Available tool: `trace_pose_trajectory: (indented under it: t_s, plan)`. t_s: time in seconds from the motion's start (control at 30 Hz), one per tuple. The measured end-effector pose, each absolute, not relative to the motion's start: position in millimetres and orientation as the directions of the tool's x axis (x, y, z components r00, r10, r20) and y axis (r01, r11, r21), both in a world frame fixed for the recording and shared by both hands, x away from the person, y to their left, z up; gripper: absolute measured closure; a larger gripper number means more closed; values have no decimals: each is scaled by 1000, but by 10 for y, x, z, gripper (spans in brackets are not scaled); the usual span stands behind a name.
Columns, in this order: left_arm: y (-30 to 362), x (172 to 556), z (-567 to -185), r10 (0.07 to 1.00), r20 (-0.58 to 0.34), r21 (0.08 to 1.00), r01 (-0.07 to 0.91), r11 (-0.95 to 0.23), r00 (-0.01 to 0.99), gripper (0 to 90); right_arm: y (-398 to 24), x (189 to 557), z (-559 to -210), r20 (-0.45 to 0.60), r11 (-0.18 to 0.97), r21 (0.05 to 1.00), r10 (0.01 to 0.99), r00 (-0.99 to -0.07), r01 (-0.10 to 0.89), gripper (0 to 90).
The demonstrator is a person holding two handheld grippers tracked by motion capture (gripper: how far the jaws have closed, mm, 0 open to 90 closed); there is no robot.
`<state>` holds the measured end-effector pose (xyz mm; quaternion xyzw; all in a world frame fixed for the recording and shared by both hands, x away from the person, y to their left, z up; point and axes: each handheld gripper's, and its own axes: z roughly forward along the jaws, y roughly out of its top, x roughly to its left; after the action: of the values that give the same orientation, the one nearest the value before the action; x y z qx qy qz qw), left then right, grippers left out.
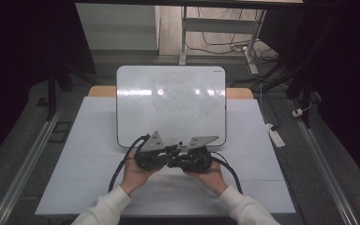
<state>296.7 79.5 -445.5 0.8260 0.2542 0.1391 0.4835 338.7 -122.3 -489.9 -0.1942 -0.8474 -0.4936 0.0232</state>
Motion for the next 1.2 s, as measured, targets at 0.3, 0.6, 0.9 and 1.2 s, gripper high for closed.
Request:
trace_pose_trajectory:
  t_s: [0.3, 0.6, 0.9, 1.2]
  plan:
    - [910, 2956, -4396, 574, -22, 879, 289, -379, 819, 820, -1231, 3355, -4885, 219, 404, 852, 302, -928, 332, 733]
    - [1323, 3011, -4336, 648, -49, 879, 340, -333, 760, 820, -1485, 3308, -4828, 145, 356, 889, 375, -916, 286, 561]
    - [1672, 3077, -4300, 709, -75, 883, 377, -280, 702, 820, -2116, 3264, -4877, 46, 328, 908, 538, -842, 259, 480]
    - [1862, 3129, -4248, 742, -78, 879, 397, -264, 666, 819, -2715, 3137, -4947, -1, 324, 904, 653, -757, 278, 458]
